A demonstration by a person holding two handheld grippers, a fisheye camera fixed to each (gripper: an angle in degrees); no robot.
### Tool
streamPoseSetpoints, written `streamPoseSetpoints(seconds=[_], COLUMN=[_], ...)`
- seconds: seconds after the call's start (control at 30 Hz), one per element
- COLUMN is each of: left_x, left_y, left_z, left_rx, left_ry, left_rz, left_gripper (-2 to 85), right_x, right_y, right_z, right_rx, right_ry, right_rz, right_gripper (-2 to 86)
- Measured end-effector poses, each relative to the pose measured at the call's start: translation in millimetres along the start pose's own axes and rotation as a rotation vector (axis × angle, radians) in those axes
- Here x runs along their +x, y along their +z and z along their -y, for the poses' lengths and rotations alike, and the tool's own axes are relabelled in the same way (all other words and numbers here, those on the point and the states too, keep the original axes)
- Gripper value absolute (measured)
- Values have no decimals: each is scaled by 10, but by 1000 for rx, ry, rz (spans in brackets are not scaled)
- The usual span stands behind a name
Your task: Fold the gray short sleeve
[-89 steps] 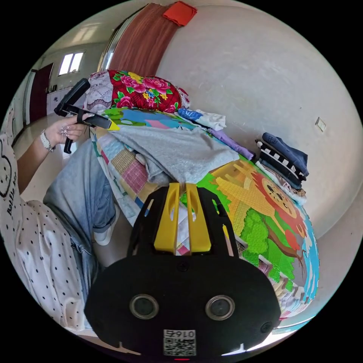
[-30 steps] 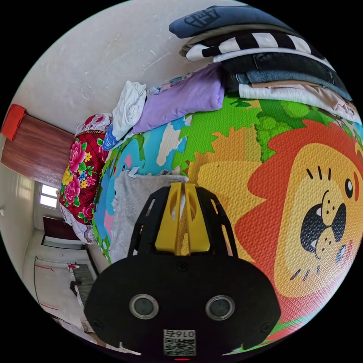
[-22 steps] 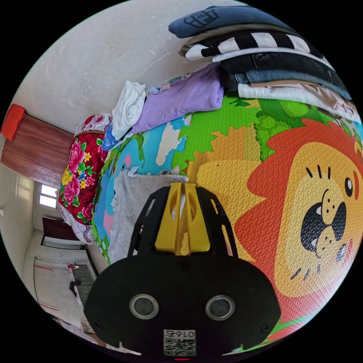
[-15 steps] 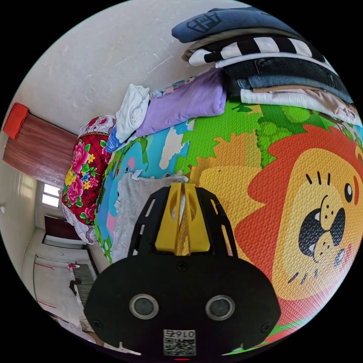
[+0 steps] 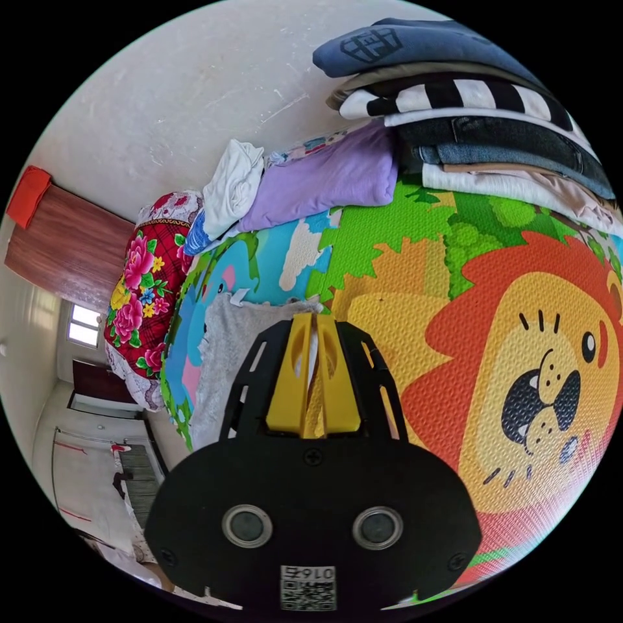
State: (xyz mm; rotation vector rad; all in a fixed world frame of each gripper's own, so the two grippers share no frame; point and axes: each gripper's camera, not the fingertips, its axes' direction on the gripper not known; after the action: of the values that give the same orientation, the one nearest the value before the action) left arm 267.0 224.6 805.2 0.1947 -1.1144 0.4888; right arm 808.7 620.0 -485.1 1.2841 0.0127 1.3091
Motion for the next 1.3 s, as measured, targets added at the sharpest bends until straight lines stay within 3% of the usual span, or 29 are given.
streamPoseSetpoints(seconds=[0.13,0.17,0.3,0.4,0.63,1.0,1.3], left_x=[-80,-87,-13,44,-113,-795,-964], left_y=[-210,-253,-178,-54,-153,-754,-947], left_z=[-42,-41,25,27,-6,-142,-173], left_rx=[80,88,15,-54,-60,52,-3], left_ry=[-14,-8,55,74,79,82,247], left_rz=[90,107,45,149,188,-74,-18], left_gripper=[13,57,101,90,28,-9,-9], right_x=[-34,-51,-97,-141,-253,-575,-1208], right_y=[14,19,49,58,0,-195,-334], right_z=[30,44,98,139,232,523,1049], right_rx=[2,3,1,3,4,50,65], right_ry=[0,-2,4,13,13,1,-67], right_rz=[4,3,-1,3,13,57,-46], right_gripper=[3,3,2,2,3,2,0])
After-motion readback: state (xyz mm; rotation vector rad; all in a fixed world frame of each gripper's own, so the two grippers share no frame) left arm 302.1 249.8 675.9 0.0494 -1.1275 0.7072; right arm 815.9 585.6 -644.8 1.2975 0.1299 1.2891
